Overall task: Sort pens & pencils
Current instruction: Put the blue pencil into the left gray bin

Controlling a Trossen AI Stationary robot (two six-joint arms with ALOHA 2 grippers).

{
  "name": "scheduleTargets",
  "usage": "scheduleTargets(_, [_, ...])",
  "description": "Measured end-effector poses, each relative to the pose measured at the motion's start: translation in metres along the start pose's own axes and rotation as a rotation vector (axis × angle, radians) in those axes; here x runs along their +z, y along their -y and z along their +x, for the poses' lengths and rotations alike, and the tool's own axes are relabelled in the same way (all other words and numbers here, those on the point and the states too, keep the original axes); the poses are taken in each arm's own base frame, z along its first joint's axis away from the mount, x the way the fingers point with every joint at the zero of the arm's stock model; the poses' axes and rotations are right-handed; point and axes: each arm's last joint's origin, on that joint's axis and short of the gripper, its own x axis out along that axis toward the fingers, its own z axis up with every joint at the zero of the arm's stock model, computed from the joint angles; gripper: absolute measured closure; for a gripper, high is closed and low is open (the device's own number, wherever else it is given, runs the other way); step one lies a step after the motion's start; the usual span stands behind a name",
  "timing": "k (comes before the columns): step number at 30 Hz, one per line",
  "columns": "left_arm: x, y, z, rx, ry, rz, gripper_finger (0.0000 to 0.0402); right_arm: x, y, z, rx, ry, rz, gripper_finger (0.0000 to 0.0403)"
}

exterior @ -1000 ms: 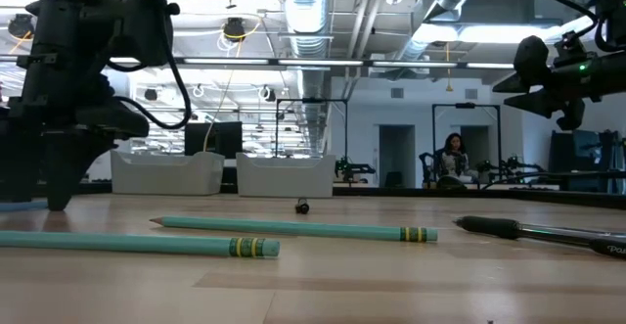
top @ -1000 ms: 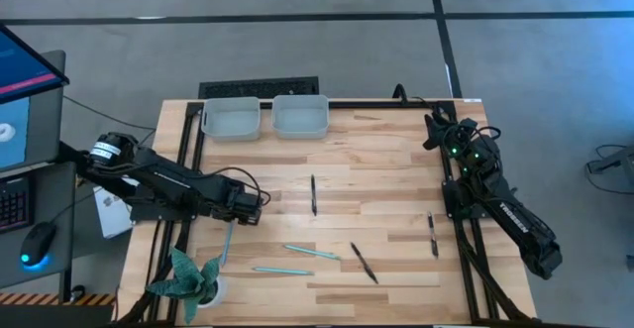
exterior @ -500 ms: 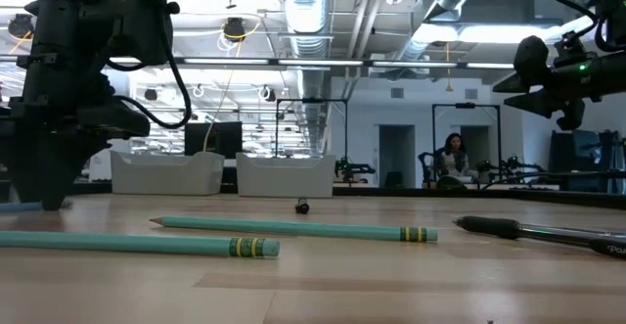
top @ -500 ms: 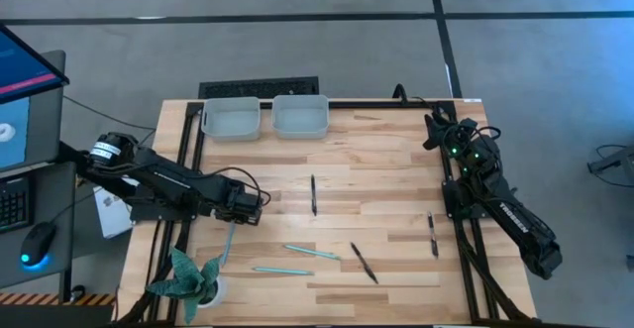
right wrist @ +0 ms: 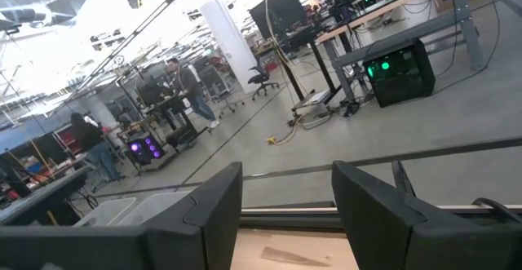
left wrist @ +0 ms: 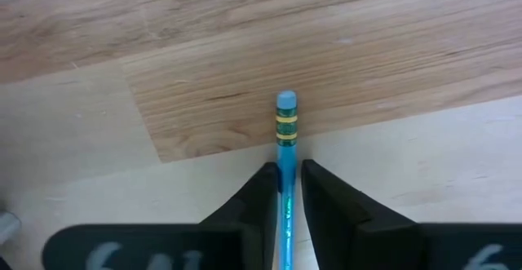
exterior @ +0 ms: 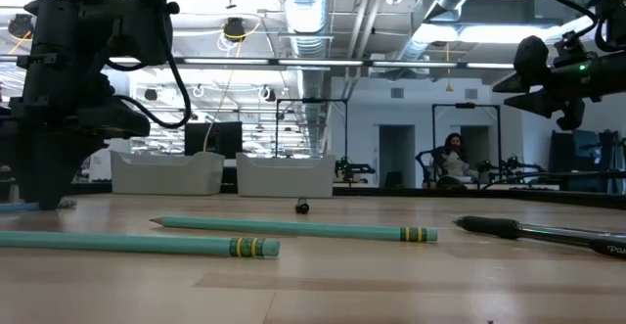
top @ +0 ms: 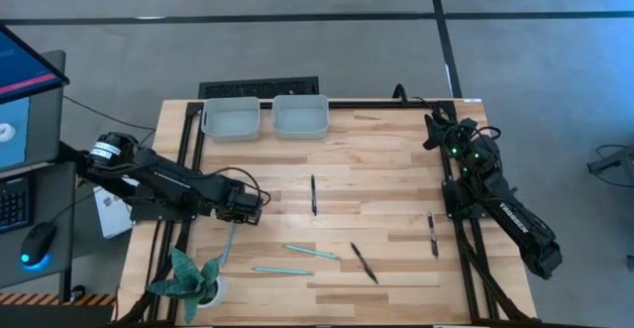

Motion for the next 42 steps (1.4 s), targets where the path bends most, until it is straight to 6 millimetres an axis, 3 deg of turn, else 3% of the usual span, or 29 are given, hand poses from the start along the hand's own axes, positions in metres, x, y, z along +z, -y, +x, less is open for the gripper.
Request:
scheduleTargets(10, [0.000, 0.000, 0.000, 0.001, 0.002, 0.013, 0.0392, 0.000, 0.000, 0.000, 0.000, 0.000, 0.000, 0.0191])
scheduleTargets(33, [0.000, 0.000, 0.000, -0.002, 0.004, 0.007, 0.0388, 0.000, 0.000, 0.000, 0.000, 0.000, 0.000, 0.0191])
scheduleTargets(38, [0.002, 0.009, -0.009, -0.002, 0.021, 0.078, 0.0388, 0.000, 0.000, 0.000, 0.000, 0.000, 0.000, 0.0191])
scheduleTargets(42, [0.009, 0.019, -0.023, -0.029, 0.132, 0.094, 0.0388, 0.000, 0.000, 0.000, 0.000, 0.000, 0.000, 0.0191])
